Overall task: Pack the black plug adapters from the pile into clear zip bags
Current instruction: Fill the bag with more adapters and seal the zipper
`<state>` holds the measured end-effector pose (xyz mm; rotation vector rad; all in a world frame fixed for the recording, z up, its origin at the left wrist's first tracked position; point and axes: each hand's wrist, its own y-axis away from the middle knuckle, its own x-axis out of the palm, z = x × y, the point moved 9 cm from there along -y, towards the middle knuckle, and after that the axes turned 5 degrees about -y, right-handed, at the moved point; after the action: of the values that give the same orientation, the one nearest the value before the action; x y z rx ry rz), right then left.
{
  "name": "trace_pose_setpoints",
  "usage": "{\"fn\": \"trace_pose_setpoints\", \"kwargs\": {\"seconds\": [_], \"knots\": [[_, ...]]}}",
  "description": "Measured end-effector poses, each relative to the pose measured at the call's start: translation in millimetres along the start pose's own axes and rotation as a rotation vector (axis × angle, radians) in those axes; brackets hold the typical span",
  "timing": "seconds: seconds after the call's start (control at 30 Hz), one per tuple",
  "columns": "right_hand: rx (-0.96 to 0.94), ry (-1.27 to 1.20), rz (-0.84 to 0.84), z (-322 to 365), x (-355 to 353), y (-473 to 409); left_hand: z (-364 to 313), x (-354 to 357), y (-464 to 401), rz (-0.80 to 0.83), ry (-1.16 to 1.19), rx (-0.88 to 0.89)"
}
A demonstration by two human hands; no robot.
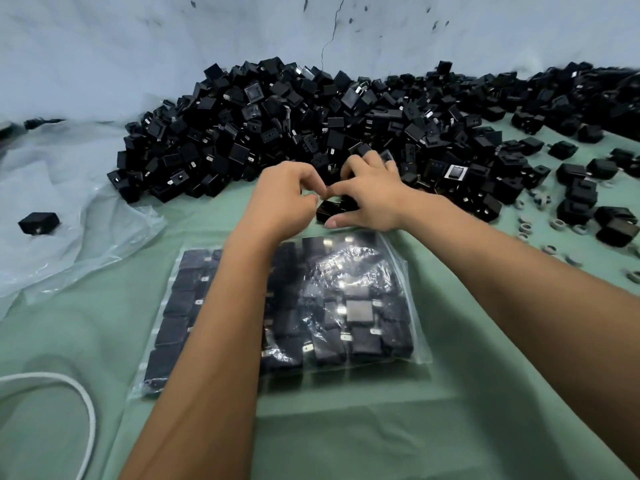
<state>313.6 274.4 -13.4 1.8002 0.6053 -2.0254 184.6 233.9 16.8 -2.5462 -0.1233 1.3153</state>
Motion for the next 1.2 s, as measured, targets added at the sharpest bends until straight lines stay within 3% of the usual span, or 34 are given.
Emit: {"fn": "trace_pose_setpoints", "kwargs": {"seconds": [0.17,0.3,0.37,0.53,0.7,0.93,1.07,1.2], "knots": [[0.035,-0.064,-0.040,4,-10,-1,-9,-7,2,-0.046,0.071,0.060],[0.187,-0.600,-0.439,-38,-38,54,-25,6,6,0.100,0.082,0.154],[0.293,-0.770,-0.526,-57,-32,91,-42,21,12,0.254,0.100,0.222],[0.388,-0.975,-0.445,-66,3,140,-72,53,30,0.486,0.005,0.326],[0.202,-1.052,-0.277,-58,-1,147,-69,53,32,0.512,-0.023,0.338],[0.020,-1.219,-0.117,-17,-1,136,-69,41,25,0.465,0.132,0.374],[0.032,-1.316,-0.173,-16,-6,138,-71,36,24,0.429,0.155,0.388],[0.067,-1.059,-0.264,-25,-17,141,-70,37,26,0.443,0.149,0.355]]}}
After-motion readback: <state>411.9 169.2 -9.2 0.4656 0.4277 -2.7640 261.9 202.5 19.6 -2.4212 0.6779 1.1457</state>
